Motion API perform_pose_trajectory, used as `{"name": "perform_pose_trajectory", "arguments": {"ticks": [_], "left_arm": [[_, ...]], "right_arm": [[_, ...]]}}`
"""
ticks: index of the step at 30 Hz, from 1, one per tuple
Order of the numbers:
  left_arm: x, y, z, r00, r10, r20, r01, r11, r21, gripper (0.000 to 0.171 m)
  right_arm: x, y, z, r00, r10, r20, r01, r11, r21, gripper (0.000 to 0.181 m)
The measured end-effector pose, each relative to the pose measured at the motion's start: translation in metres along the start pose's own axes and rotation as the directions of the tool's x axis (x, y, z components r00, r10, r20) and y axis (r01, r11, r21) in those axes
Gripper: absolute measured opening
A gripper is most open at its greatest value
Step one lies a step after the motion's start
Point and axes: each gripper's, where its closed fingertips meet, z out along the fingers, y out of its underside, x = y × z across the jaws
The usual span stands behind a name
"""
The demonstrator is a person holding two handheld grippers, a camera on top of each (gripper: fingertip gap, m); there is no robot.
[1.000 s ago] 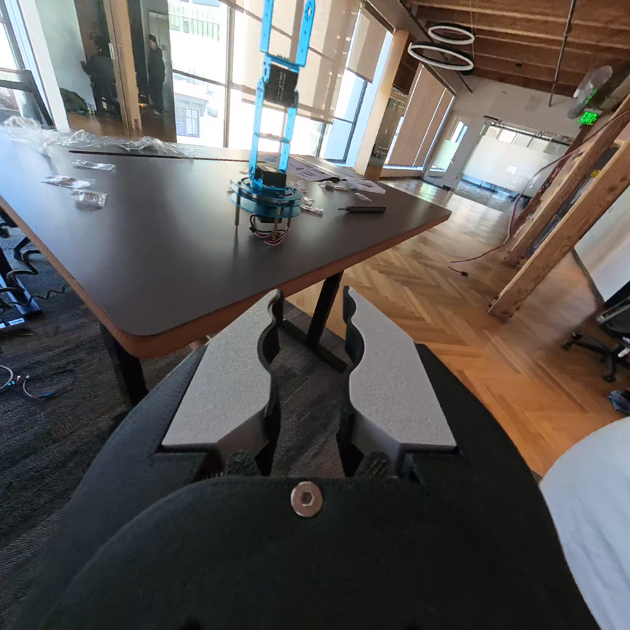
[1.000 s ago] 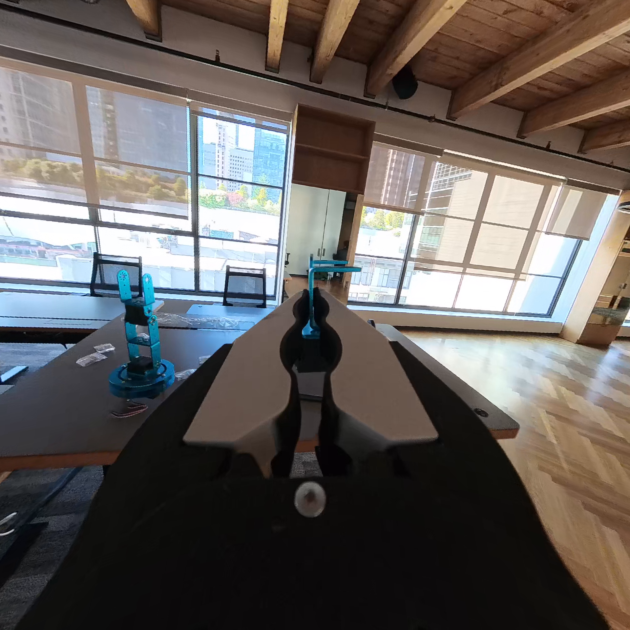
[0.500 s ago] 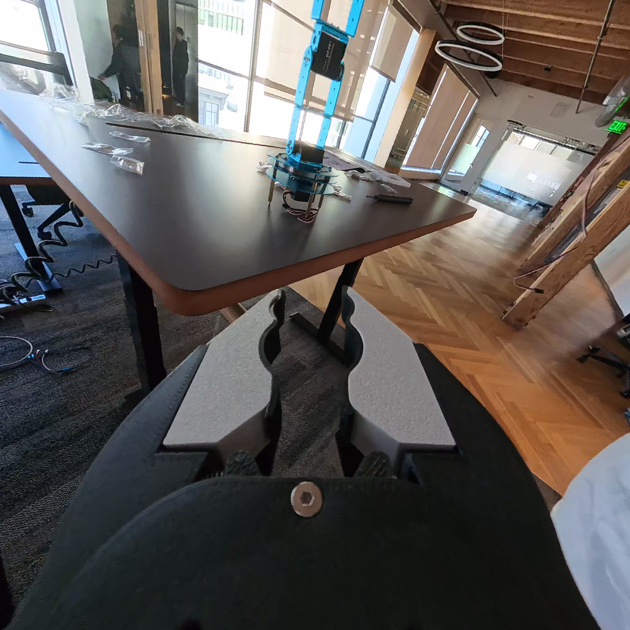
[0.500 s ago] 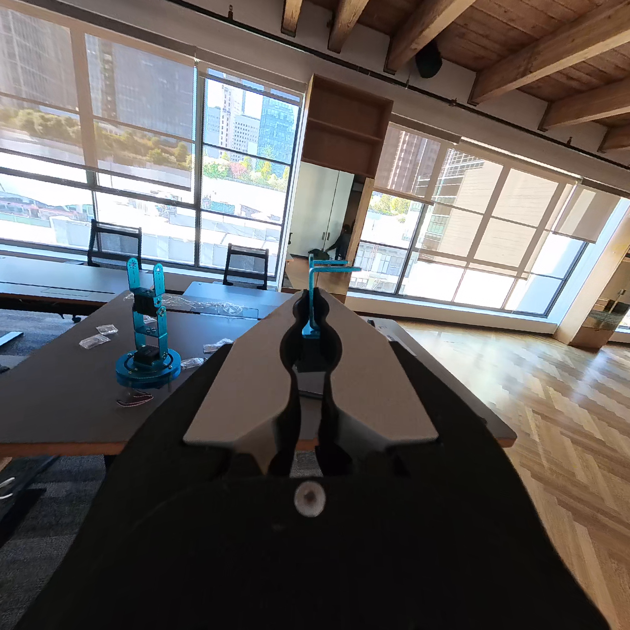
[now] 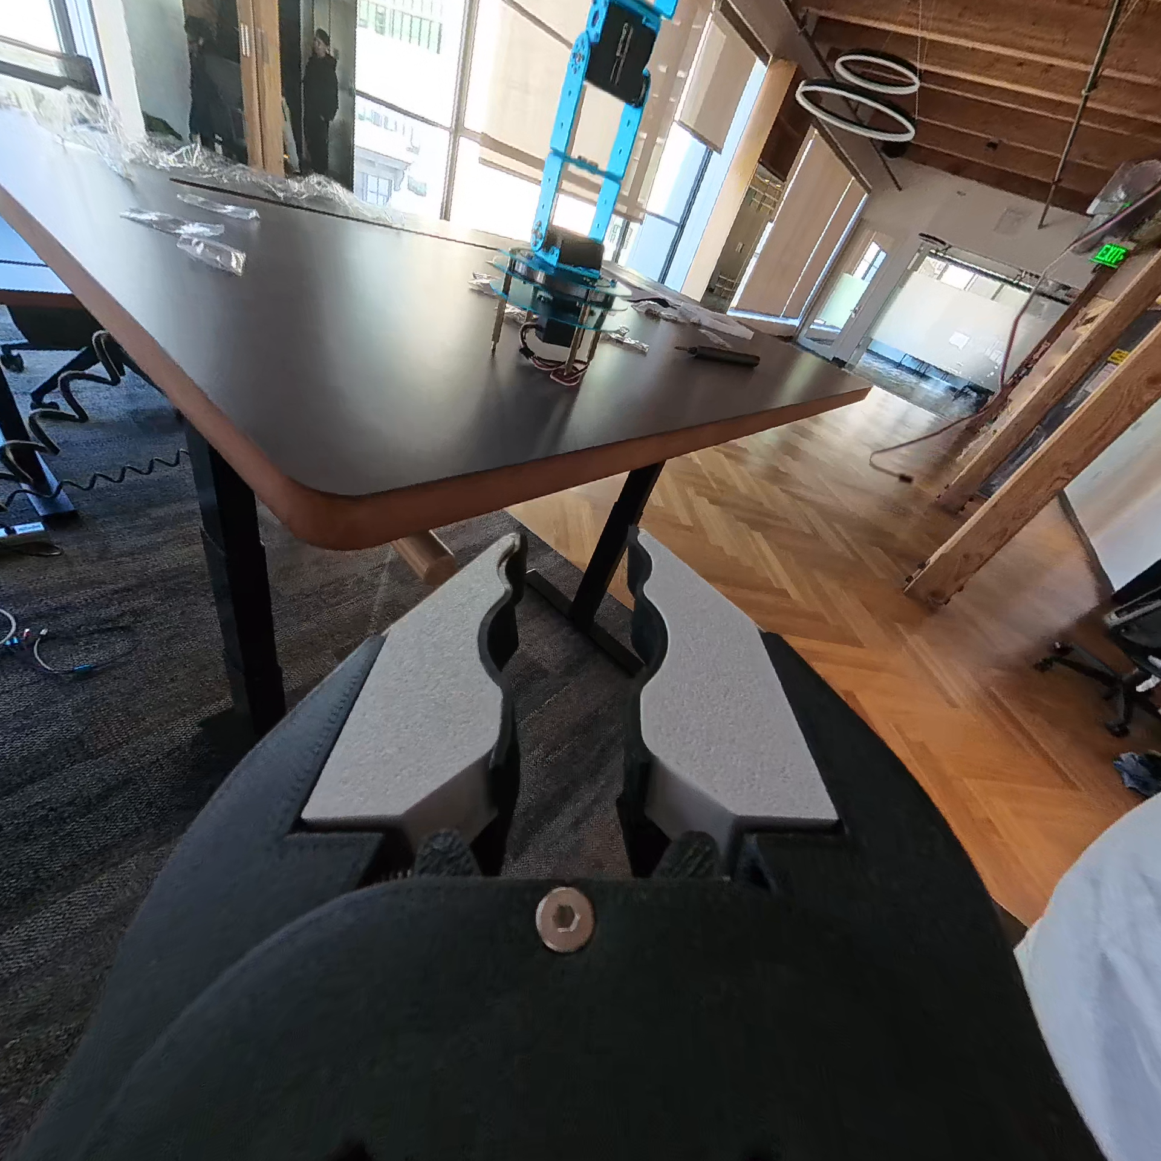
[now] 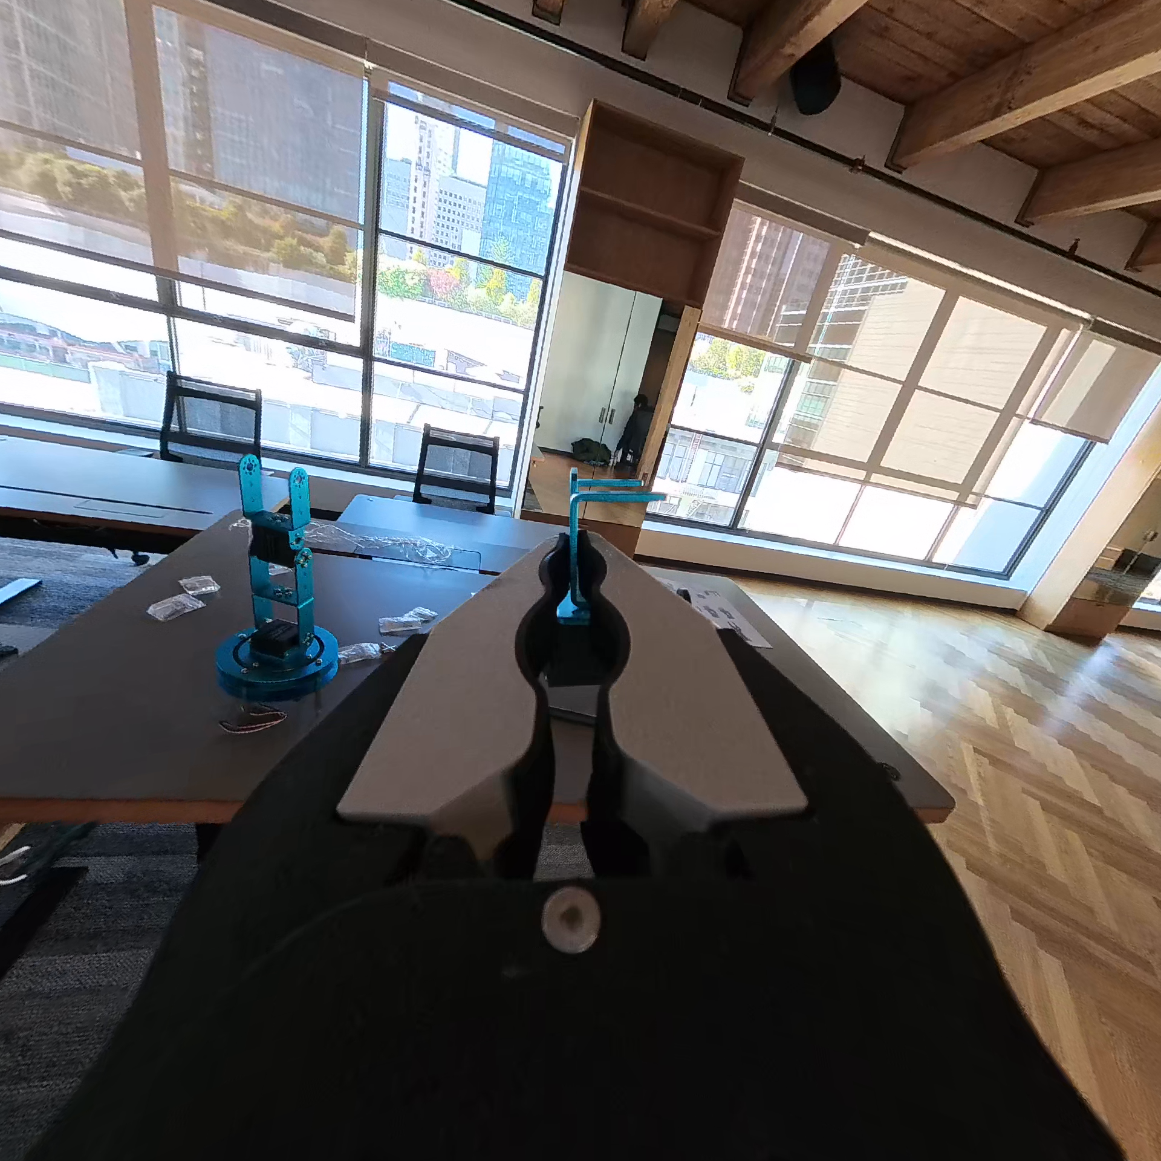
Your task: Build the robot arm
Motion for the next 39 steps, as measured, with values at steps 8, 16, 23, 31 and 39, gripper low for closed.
{"name": "perform_pose_trajectory", "arguments": {"ticks": [8,16,23,31,39], "left_arm": [[-0.007,0.003,0.0,1.0,-0.023,-0.008,0.023,1.0,-0.014,0.03],[0.005,-0.024,0.001,1.0,-0.017,-0.018,0.017,1.0,-0.003,0.029],[0.046,-0.065,0.02,0.997,0.055,-0.06,-0.057,0.998,-0.037,0.028],[0.109,-0.103,0.072,0.989,0.13,-0.066,-0.134,0.989,-0.062,0.028],[0.176,-0.141,0.127,1.0,0.029,0.0,-0.029,0.999,0.027,0.029]], "right_arm": [[-0.012,-0.002,0.003,1.0,-0.027,0.009,0.027,1.0,0.001,0.001],[-0.004,0.015,-0.004,0.999,0.006,0.037,-0.007,1.0,0.019,0.001],[0.0,0.049,-0.025,0.997,0.025,0.08,-0.029,0.998,0.052,0.001],[0.027,0.115,-0.029,0.985,0.04,0.17,-0.045,0.999,0.024,0.002],[0.084,0.175,-0.012,0.941,0.052,0.334,-0.076,0.995,0.058,0.001]]}}
